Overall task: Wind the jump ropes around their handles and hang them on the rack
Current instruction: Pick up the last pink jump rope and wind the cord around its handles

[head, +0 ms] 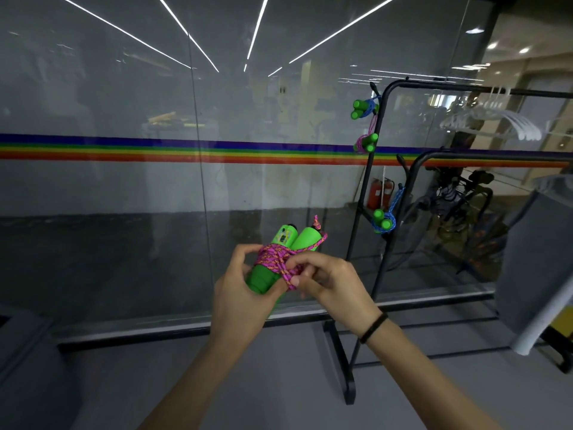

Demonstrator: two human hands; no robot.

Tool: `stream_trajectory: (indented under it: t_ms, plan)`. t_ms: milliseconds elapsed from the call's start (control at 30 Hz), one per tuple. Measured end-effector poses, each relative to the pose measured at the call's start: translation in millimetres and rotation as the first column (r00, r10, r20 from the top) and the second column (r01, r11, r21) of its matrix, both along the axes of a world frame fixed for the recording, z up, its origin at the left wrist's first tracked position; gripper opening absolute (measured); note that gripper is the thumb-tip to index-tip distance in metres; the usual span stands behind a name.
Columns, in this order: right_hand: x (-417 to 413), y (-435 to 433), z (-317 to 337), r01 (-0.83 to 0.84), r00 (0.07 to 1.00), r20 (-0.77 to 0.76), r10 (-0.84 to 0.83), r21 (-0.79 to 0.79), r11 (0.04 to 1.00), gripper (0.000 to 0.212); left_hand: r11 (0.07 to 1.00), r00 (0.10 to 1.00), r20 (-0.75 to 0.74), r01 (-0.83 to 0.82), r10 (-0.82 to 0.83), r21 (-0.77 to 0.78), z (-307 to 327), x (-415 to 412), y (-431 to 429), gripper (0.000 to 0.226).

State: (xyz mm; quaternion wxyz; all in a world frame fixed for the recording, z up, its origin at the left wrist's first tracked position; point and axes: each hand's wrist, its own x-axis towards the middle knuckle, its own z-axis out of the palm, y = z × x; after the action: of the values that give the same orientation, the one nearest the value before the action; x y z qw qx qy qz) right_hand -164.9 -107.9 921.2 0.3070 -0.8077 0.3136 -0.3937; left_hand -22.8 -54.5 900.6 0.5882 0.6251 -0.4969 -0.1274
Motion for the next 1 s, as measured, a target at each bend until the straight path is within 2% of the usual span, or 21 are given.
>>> stream_trajectory:
  t_ms: [133,233,333,400,500,567,733,900,1000]
  plan:
    - [0.9,0.9,-4.3,-0.025,0.996,-0.091,0.022,-0.023,0.999,0.011,0.999,0.999,0.018,0.033,-0.033,0.012,-4.8,2.1,-0.1,0.055]
    - [0.8,-0.1,-7.3,0.019,0.992,-0.119,-0.032,-0.109,0.994,0.010,0.998,0.998,0.025,0.059,-0.059,0.021,-5.6,6.1,1.0,0.058]
    - [0.8,-0.1,-7.6,0.103,0.989,-0.074,-0.126,-0.255,0.961,0.013,0.996,0.996,-0.041,0.077,-0.075,0.051,-6.7,10.0,2.7,0.063]
    - [1.3,2.3,-5.5,0.141,0.988,-0.022,-0.152,-0.261,0.955,0.014,0.989,0.979,-0.169,0.128,-0.114,0.075,-8.1,11.7,4.9,0.069]
    - [1.1,4.9,-2.3,0.151,0.987,0.079,-0.141,-0.144,0.978,0.015,0.958,0.862,-0.446,0.284,-0.239,0.035,-6.1,11.7,10.3,0.064]
    - [0.6,4.0,0.3,0.155,0.982,0.120,-0.145,-0.085,0.984,0.017,0.936,0.786,-0.552,0.352,-0.278,0.029,-3.5,13.7,13.9,0.050]
    - [-9.0,-4.7,7.5,0.233,0.966,0.130,-0.223,-0.062,0.971,0.023,0.927,0.585,-0.778,0.376,-0.229,0.010,-3.5,31.7,20.7,0.024]
    - [-7.4,-2.7,8.2,0.232,0.958,0.176,-0.226,-0.016,0.973,0.018,0.885,0.409,-0.872,0.462,-0.268,-0.056,-4.1,48.6,23.7,0.020]
    - [0.3,0.9,8.7,0.151,0.964,0.211,-0.160,0.056,0.987,0.019,0.854,0.381,-0.877,0.517,-0.294,-0.062,-10.3,56.7,27.0,0.018]
